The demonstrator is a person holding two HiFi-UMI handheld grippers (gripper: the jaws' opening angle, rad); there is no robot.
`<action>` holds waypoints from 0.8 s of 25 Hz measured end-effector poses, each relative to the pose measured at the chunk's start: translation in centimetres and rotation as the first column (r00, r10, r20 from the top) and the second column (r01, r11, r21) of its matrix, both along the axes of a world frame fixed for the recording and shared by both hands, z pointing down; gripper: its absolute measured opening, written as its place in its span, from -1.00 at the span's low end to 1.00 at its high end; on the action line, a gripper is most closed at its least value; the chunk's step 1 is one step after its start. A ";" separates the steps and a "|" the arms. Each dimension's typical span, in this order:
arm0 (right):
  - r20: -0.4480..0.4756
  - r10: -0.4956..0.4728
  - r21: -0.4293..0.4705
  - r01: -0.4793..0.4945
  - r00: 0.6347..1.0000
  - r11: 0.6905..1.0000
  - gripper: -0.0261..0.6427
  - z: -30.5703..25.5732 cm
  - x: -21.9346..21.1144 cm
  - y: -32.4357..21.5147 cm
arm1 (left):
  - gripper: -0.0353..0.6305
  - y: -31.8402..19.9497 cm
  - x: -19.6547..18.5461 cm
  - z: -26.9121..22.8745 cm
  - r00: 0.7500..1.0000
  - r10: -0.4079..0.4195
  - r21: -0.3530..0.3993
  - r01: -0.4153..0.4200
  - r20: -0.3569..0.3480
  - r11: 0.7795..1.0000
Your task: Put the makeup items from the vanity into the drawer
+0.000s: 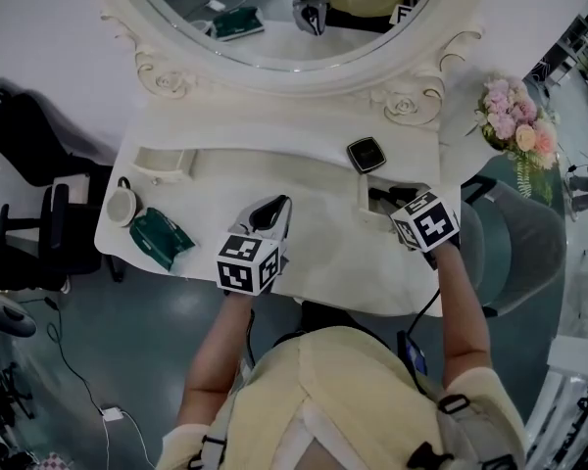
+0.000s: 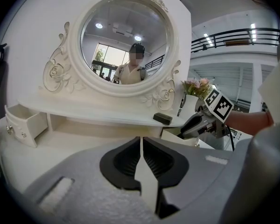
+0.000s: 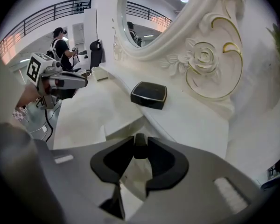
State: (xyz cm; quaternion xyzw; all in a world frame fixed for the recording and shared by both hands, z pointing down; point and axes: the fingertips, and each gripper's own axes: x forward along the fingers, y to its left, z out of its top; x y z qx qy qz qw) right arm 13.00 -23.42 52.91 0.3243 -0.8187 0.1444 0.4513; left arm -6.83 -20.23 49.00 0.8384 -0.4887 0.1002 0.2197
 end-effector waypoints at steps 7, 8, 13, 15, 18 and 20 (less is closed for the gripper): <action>-0.017 -0.019 -0.025 0.018 1.000 1.000 -0.62 -0.1 -0.1 0.1 | -0.87 -1.3 1.0 0.1 1.000 0.007 -0.002 -0.007 -0.006 1.000; -0.010 -0.021 -0.016 0.020 1.000 1.000 -0.62 -0.2 -0.2 0.1 | -0.87 -1.4 1.1 0.2 1.000 0.006 -0.002 -0.006 -0.009 1.000; 0.020 -0.034 -0.007 0.034 0.999 0.999 -0.56 -1.0 -1.0 0.0 | -0.87 -1.6 1.4 0.6 1.000 0.004 -0.008 -0.004 -0.021 1.000; 0.011 -0.037 -0.008 0.037 0.999 0.999 -0.56 -1.0 -0.8 0.3 | -0.87 -1.4 1.3 0.6 1.000 0.007 -0.012 -0.007 -0.029 1.000; 0.028 -0.020 0.015 0.020 0.999 1.000 -0.56 -1.7 -0.9 0.1 | -0.87 -1.8 0.9 0.3 0.999 0.006 0.003 -0.006 -0.036 1.000; 0.052 -0.002 0.028 0.001 0.999 1.000 -0.56 -2.2 -1.1 0.3 | -0.87 -1.9 0.6 0.1 0.999 0.011 0.003 -0.011 -0.039 1.000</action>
